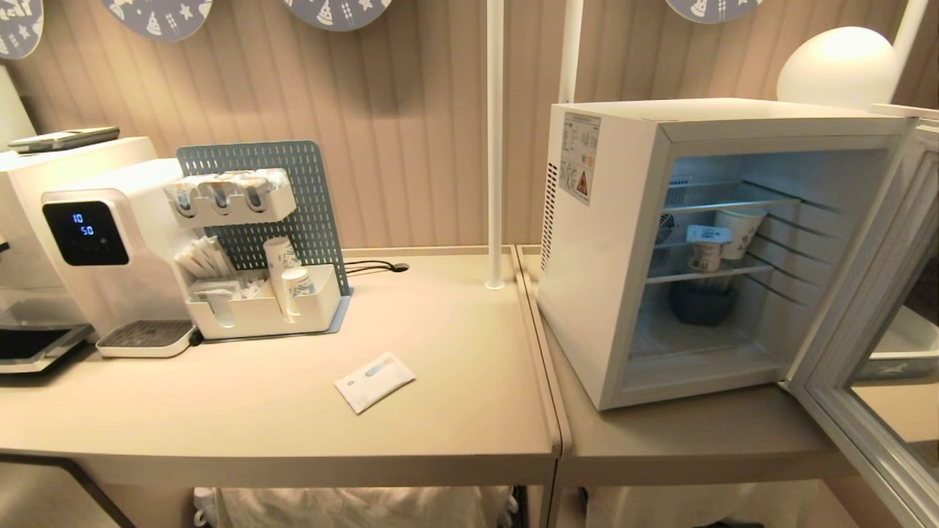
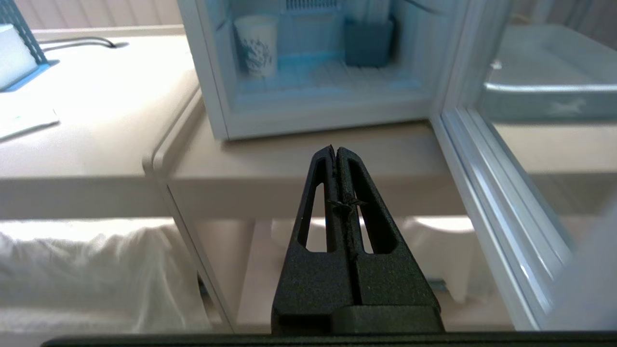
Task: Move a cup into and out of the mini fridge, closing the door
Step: Take the yoghurt out of the freezer
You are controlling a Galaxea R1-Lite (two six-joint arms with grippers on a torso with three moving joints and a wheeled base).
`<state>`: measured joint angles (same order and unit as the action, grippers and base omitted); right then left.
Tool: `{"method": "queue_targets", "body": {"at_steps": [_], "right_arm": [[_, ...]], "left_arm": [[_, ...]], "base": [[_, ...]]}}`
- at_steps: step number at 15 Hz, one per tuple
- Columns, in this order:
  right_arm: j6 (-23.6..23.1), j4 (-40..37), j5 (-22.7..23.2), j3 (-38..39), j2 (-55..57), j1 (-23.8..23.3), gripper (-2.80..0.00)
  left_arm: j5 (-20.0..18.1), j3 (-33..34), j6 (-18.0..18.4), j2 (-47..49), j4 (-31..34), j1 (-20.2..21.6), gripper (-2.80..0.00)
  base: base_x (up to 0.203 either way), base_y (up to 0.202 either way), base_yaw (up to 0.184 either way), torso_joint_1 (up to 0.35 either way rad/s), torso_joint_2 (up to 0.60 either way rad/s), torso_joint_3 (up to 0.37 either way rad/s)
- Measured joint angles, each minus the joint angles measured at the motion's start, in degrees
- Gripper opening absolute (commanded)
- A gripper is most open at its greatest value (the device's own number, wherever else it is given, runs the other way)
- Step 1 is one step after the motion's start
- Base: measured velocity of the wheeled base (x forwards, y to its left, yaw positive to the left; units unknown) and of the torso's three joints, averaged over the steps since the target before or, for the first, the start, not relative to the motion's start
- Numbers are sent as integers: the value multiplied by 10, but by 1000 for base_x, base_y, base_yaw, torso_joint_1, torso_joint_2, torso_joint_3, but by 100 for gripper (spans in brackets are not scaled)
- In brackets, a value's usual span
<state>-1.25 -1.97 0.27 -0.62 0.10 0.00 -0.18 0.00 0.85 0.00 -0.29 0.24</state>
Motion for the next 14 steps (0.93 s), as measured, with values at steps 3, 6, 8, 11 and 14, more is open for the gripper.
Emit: {"method": "queue_targets", "body": {"at_steps": [3, 6, 8, 11, 14], "right_arm": [[0, 14, 0, 4, 0, 0, -280], [3, 7, -1, -3, 0, 0, -280], [3, -12, -2, -58, 5, 0, -280], [3, -76, 6, -194, 68, 0, -280], [2, -74, 13, -277, 210, 0, -280]], "left_arm": [[-1, 0, -1, 0, 0, 0, -280], [-1, 0, -1, 0, 0, 0, -280], [-1, 0, -1, 0, 0, 0, -280], [0, 0, -2, 0, 0, 0, -280], [0, 0, -3, 0, 0, 0, -280]], "base": [[191, 0, -3, 1, 3, 2], [73, 0, -1, 1, 6, -2], [0, 0, 0, 0, 0, 0], [0, 0, 0, 0, 0, 0], [0, 0, 0, 0, 0, 0]]}}
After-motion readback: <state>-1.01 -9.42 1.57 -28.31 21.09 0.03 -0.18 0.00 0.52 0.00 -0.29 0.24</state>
